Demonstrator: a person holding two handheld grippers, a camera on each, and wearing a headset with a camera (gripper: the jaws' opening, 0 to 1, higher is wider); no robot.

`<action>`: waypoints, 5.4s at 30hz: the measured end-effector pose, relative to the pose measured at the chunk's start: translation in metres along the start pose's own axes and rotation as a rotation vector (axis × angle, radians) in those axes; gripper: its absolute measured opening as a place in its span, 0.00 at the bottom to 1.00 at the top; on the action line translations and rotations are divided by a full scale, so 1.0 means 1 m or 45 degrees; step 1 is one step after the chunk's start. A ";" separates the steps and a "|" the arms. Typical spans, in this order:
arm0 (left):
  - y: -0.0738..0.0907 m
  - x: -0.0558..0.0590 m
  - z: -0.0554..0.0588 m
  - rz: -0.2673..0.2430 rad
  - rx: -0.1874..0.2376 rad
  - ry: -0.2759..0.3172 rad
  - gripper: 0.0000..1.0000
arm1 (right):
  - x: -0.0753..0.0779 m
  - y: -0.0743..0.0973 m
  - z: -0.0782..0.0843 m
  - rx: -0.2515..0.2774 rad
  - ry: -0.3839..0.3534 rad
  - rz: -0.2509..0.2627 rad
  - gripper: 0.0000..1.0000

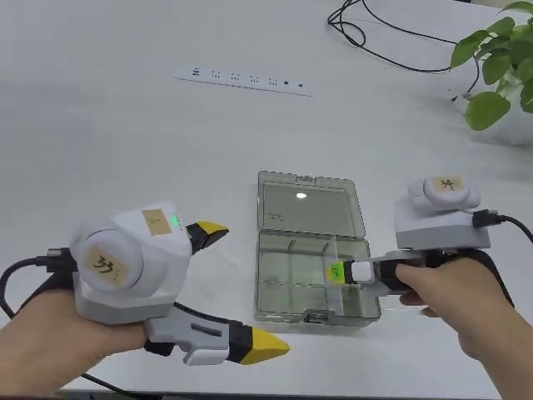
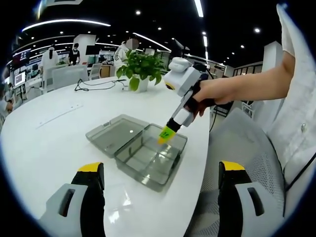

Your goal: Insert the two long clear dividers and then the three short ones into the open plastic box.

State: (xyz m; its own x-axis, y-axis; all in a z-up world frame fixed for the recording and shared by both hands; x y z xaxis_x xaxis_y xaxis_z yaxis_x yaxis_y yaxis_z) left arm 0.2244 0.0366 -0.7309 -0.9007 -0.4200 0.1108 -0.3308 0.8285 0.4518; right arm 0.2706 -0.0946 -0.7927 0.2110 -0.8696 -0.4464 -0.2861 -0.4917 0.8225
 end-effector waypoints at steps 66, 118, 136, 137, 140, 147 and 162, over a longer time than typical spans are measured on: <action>0.011 -0.045 0.102 -0.362 -0.787 0.392 0.57 | 0.012 0.102 0.008 0.455 0.835 -0.420 0.87; 0.009 -0.054 0.109 -0.450 -0.894 0.448 0.30 | 0.015 0.105 0.019 0.512 0.800 -0.389 0.87; 0.016 -0.045 0.084 -0.437 -0.591 0.695 0.30 | -0.003 0.109 0.014 0.468 0.812 -0.355 0.90; 0.017 -0.045 0.080 -0.437 -0.572 0.703 0.30 | -0.004 0.109 0.014 0.469 0.814 -0.354 0.91; 0.017 -0.045 0.068 -0.430 -0.497 0.730 0.30 | -0.009 0.110 0.011 0.468 0.809 -0.351 0.94; 0.017 -0.041 0.034 -0.385 -0.309 0.780 0.30 | -0.026 0.112 0.007 0.461 0.784 -0.348 0.96; 0.001 -0.021 -0.025 -0.252 0.010 0.803 0.30 | -0.070 0.115 -0.018 0.521 0.547 -0.376 0.72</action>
State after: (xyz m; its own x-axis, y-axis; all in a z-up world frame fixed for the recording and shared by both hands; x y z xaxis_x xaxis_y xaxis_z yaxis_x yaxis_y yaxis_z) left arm 0.2504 0.0372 -0.7103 -0.4861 -0.6990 0.5245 -0.4772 0.7151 0.5108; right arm 0.2395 -0.0890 -0.6605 0.6649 -0.6414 -0.3828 -0.4730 -0.7582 0.4489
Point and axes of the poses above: the centre of the closed fingertips' face, and the gripper's own axes: y roughly backward along the fingers, x roughly to its right, z roughly out of its underside, the point moved 2 cm from there along y, roughly backward along the fingers, and after that the axes turned 5 degrees about -y, right-handed, at the moved point
